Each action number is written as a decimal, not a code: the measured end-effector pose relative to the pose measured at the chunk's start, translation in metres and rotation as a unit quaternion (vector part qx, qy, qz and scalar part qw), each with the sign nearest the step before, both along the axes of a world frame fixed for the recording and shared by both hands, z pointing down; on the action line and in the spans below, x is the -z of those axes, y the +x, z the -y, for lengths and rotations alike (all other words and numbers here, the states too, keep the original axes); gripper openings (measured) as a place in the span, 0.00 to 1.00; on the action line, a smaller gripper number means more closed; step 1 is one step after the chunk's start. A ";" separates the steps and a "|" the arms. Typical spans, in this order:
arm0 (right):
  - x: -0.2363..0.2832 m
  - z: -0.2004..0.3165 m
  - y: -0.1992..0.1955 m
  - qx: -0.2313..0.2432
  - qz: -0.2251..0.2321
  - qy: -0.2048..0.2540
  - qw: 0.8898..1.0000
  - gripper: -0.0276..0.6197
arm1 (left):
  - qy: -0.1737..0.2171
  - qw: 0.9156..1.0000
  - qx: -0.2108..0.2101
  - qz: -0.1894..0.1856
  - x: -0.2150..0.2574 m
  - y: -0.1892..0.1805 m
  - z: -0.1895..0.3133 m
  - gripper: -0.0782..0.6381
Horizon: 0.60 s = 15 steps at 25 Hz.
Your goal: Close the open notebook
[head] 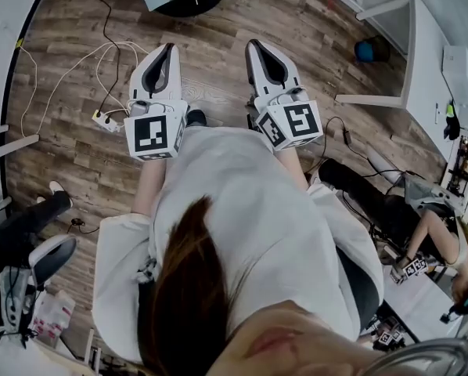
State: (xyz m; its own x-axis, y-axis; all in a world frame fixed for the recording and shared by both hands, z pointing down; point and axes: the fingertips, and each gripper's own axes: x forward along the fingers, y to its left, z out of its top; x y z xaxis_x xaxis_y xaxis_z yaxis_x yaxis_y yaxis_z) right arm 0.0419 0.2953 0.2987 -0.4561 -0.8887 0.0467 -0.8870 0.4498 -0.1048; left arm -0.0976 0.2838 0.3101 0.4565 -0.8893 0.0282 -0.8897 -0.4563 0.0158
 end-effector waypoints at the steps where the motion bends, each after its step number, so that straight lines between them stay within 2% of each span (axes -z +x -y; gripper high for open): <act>1: 0.000 0.005 -0.003 -0.004 0.000 -0.001 1.000 0.05 | 0.000 1.000 -0.002 0.000 0.000 -0.005 0.007 0.13; 9: -0.013 0.029 -0.011 -0.033 -0.006 -0.013 0.999 0.05 | -0.008 1.000 -0.004 -0.003 -0.011 -0.031 0.035 0.13; 15: -0.012 0.038 -0.019 -0.031 -0.007 -0.012 0.999 0.05 | -0.018 1.000 0.001 -0.007 -0.017 -0.038 0.036 0.13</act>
State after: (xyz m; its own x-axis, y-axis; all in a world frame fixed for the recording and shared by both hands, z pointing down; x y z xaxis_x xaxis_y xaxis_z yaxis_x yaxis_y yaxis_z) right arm 0.0233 0.2570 0.3109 -0.3989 -0.9140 0.0744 -0.9147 0.3910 -0.1019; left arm -0.1358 0.2475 0.3267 0.4548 -0.8890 0.0529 -0.8905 -0.4528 0.0446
